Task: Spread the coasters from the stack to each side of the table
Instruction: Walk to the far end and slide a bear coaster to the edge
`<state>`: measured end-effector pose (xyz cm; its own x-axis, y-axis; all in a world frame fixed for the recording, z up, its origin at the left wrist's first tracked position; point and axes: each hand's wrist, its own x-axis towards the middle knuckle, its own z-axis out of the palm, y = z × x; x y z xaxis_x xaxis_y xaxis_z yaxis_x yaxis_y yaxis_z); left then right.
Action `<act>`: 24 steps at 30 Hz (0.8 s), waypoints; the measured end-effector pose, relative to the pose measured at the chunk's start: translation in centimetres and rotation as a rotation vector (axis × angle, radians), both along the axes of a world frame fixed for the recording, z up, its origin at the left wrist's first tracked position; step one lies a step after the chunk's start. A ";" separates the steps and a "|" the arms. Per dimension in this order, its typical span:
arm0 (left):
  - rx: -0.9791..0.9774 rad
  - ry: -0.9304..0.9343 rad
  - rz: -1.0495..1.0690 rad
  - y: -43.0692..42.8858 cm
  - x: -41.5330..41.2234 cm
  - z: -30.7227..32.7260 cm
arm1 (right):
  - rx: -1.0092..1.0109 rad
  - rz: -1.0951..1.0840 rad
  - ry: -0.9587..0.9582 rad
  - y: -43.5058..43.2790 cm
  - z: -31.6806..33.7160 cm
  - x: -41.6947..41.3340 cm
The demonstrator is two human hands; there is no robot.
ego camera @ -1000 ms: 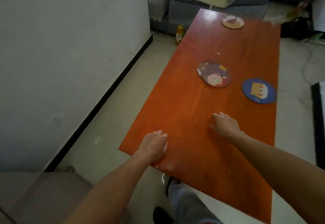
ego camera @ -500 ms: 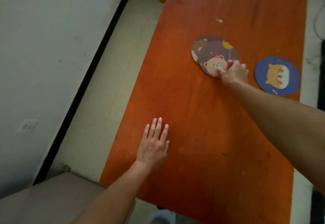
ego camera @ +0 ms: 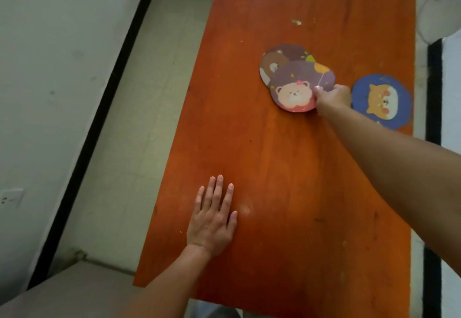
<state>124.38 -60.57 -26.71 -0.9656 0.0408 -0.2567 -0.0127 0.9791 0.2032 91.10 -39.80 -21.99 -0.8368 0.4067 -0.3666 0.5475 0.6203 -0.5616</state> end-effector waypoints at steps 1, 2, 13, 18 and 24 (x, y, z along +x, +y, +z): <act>0.002 -0.002 -0.003 0.0 0.0 0.1 | -0.014 -0.020 -0.011 0.0 0.5 1.2; 0.002 -0.003 -0.008 -0.1 -0.1 0.2 | -0.044 -0.051 -0.023 0.0 0.9 2.6; -0.006 0.060 0.008 -0.1 0.1 0.3 | -0.385 -0.219 -0.067 2.0 2.0 26.1; -0.027 0.090 0.017 0.1 0.1 -0.1 | -0.395 -0.176 -0.115 3.2 0.6 34.1; -0.033 0.122 0.021 0.3 0.1 -0.6 | -0.376 -0.087 -0.150 3.6 -0.5 40.3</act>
